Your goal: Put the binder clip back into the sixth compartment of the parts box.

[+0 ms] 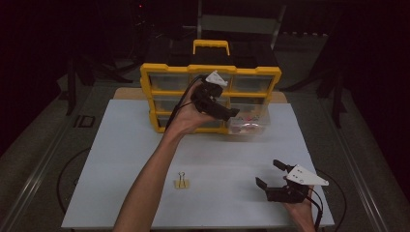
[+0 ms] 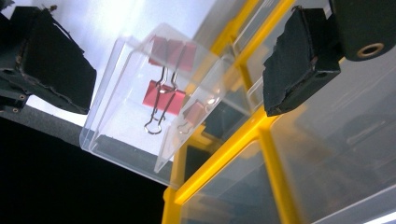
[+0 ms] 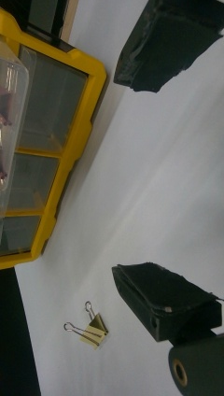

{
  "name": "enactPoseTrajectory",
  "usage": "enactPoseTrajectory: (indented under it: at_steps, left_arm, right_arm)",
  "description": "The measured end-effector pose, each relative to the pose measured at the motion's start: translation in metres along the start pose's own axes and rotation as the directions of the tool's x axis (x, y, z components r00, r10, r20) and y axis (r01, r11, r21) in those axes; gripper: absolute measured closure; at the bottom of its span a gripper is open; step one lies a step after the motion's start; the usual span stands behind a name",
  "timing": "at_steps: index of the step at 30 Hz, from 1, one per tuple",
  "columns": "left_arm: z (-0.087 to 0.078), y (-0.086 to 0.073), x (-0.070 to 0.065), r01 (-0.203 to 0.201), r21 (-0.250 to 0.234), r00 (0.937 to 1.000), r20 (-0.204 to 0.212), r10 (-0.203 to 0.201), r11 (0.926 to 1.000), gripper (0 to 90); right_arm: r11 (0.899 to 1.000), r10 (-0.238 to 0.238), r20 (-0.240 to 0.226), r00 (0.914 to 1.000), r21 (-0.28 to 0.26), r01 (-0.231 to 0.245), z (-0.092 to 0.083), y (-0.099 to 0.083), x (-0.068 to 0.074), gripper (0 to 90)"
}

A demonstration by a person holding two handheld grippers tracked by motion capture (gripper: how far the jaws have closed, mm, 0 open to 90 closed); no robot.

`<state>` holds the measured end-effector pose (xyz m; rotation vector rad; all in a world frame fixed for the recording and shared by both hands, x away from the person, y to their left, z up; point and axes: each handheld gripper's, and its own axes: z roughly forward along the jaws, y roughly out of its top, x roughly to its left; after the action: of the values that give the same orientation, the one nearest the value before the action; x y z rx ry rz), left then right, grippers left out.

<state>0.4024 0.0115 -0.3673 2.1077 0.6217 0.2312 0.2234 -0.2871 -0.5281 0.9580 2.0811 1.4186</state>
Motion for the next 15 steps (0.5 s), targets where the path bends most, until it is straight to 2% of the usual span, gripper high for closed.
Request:
enactPoseTrajectory:
  at_steps: [6, 12, 15]
  left_arm:
    - [-0.012, -0.015, 0.004, 0.013, 0.003, 0.9995, -0.028, -0.013, 0.9999, 10.1]
    - [-0.02, -0.031, 0.004, 0.0, 0.024, 0.9987, -0.051, 0.001, 0.9997, 11.0]
    - [-0.025, -0.038, 0.004, -0.004, 0.02, 0.9985, -0.054, 0.005, 0.9998, 11.5]
  right_arm:
    - [1.0, 0.002, 0.002, 1.0, 0.0, -0.002, -0.001, 0.0, 0.0, 7.6]
    - [1.0, 0.004, 0.001, 1.0, 0.0, -0.004, -0.001, 0.0, 0.0, 7.6]
    - [1.0, 0.002, 0.001, 1.0, 0.0, -0.002, -0.001, 0.0, 0.0, 7.6]
